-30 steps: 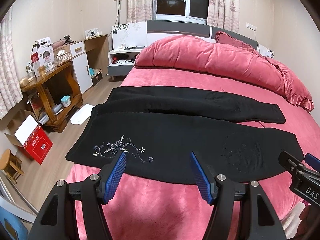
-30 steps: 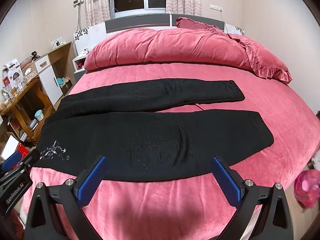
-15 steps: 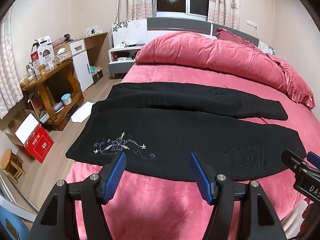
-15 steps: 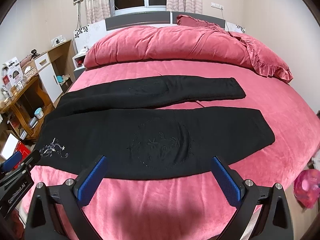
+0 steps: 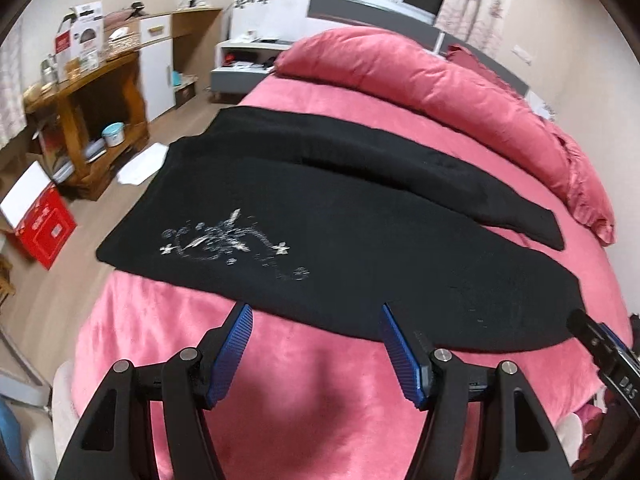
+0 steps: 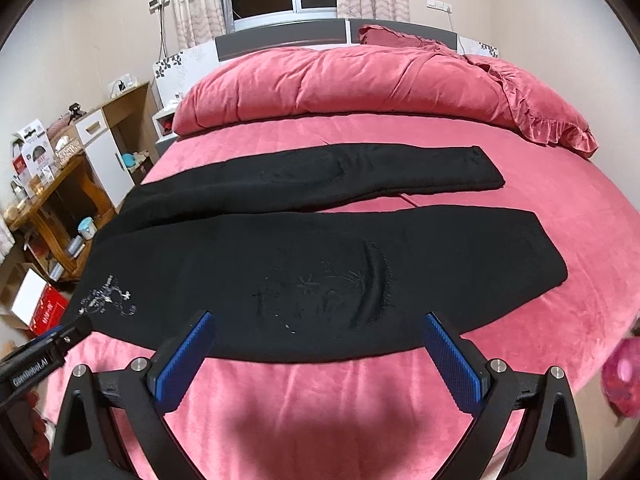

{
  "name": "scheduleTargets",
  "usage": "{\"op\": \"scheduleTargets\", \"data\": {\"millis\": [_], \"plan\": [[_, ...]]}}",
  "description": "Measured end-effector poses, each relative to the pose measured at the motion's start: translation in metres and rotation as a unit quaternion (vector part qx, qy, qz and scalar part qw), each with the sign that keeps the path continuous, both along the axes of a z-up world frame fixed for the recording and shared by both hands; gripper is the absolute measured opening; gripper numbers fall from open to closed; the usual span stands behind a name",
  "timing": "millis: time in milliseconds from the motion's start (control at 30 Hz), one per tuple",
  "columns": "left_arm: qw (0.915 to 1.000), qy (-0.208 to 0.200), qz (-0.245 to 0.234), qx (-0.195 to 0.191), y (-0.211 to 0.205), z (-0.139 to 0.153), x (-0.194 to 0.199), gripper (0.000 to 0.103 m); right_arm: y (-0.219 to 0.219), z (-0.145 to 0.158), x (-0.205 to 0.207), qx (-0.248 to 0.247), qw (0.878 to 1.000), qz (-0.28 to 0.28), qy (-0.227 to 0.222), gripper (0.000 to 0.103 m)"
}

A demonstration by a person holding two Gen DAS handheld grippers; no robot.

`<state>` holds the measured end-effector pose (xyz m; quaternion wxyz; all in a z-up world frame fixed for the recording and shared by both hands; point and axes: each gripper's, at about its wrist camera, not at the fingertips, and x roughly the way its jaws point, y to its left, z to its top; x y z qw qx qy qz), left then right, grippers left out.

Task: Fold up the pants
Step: 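Grasp the embroidered pants' waistband with the left tool while the right tool grasps the other waistband corner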

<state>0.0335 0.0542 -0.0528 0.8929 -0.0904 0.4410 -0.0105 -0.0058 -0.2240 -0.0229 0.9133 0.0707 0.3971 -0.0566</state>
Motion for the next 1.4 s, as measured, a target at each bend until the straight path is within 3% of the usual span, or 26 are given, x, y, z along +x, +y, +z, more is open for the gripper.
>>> {"op": "scheduleTargets", "data": {"millis": [100, 233, 267, 400, 467, 500, 633, 700, 800, 933, 1033, 1133, 1200, 1267, 1333, 1400], "plan": [[1.0, 0.008, -0.002, 0.004, 0.005, -0.008, 0.004, 0.067, -0.001, -0.007, 0.005, -0.012, 1.0, 0.008, 0.007, 0.103], [0.998, 0.013, -0.02, -0.058, 0.026, -0.022, 0.007, 0.067, -0.012, -0.03, 0.014, 0.009, 0.998, 0.023, 0.059, 0.103], [0.9979, 0.02, -0.018, -0.059, 0.031, -0.025, 0.009, 0.067, -0.015, -0.035, 0.015, 0.014, 0.997, 0.019, 0.07, 0.103], [0.9969, 0.047, 0.018, -0.06, 0.05, -0.037, 0.016, 0.067, -0.035, -0.052, 0.016, 0.035, 0.995, 0.002, 0.094, 0.103], [0.9939, 0.068, 0.035, -0.079, 0.064, -0.046, 0.023, 0.066, -0.05, -0.058, 0.016, 0.057, 0.993, -0.008, 0.099, 0.103], [0.9922, 0.073, 0.045, -0.09, 0.071, -0.05, 0.024, 0.061, -0.058, -0.061, 0.017, 0.072, 0.992, -0.014, 0.101, 0.103], [0.987, 0.041, 0.08, -0.133, 0.101, -0.056, 0.021, 0.058, -0.101, -0.073, 0.01, 0.156, 0.982, -0.056, 0.09, 0.1], [0.9837, 0.023, 0.091, -0.153, 0.115, -0.058, 0.02, 0.056, -0.12, -0.078, 0.005, 0.188, 0.976, -0.081, 0.079, 0.093], [0.9797, 0.002, 0.104, -0.171, 0.129, -0.06, 0.019, 0.054, -0.151, -0.084, -0.003, 0.216, 0.967, -0.12, 0.067, 0.081], [0.9752, -0.004, 0.104, -0.195, 0.139, -0.071, 0.026, 0.054, -0.183, -0.09, -0.014, 0.239, 0.959, -0.148, 0.039, 0.079], [0.9705, -0.003, 0.106, -0.217, 0.144, -0.081, 0.029, 0.054, -0.202, -0.1, -0.02, 0.28, 0.946, -0.161, 0.026, 0.072], [0.9596, -0.003, 0.124, -0.253, 0.151, -0.092, 0.03, 0.054, -0.224, -0.117, -0.025, 0.334, 0.925, -0.181, 0.012, 0.061], [0.9535, -0.009, 0.131, -0.271, 0.156, -0.099, 0.031, 0.054, -0.238, -0.128, -0.032, 0.38, 0.903, -0.201, -0.008, 0.058], [0.9537, -0.014, 0.127, -0.272, 0.157, -0.101, 0.034, 0.054, -0.251, -0.138, -0.037, 0.418, 0.883, -0.213, -0.027, 0.056], [0.9577, -0.018, 0.12, -0.261, 0.153, -0.101, 0.036, 0.054, -0.259, -0.139, -0.036, 0.428, 0.877, -0.214, -0.041, 0.054], [0.9602, -0.019, 0.119, -0.252, 0.15, -0.101, 0.038, 0.054, -0.262, -0.135, -0.03, 0.42, 0.882, -0.21, -0.048, 0.051]]}}
